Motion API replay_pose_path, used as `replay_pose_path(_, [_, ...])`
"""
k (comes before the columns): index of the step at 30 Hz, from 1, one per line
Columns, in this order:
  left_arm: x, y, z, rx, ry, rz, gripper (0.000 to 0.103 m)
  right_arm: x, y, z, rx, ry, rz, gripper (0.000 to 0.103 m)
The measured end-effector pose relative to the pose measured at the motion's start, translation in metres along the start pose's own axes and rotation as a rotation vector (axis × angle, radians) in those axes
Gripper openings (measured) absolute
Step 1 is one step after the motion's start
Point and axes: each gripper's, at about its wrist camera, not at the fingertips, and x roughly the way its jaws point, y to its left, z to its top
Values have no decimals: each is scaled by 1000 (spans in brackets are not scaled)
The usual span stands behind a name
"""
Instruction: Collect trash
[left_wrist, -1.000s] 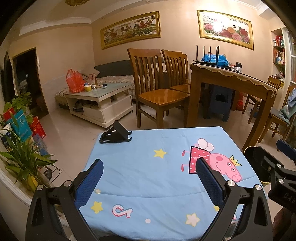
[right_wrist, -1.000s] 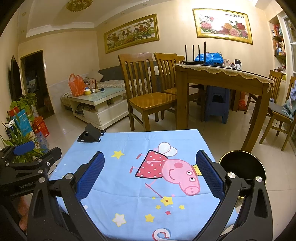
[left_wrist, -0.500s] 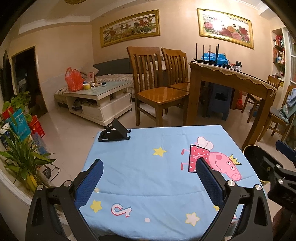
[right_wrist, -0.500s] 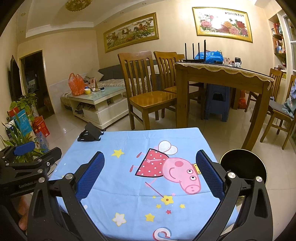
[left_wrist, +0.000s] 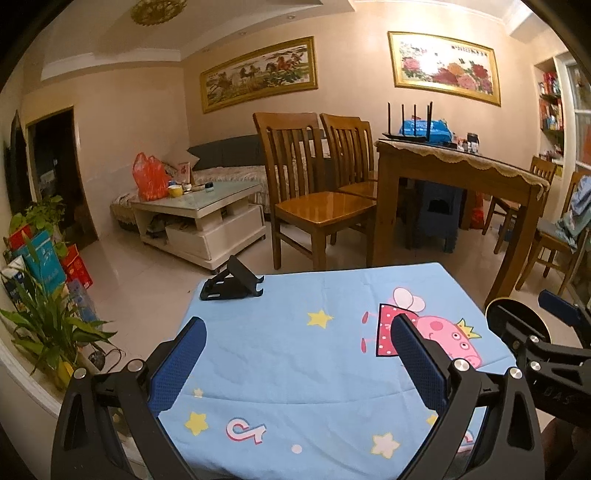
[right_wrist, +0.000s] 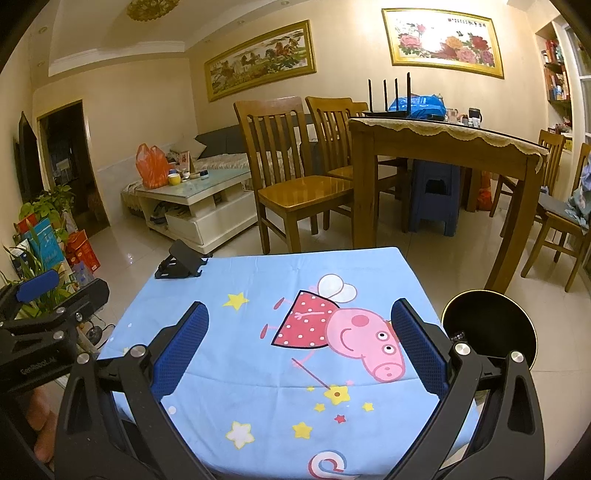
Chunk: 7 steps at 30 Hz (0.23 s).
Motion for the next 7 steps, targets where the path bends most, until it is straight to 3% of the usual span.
replay_pose_path(3, [4,-3,-2,26,14,50,96,0,1,-1,-1,2,0,98])
replay_pose_path(7, [10,2,-2,8,41,28,96,1,0,-1,0,1,0,98])
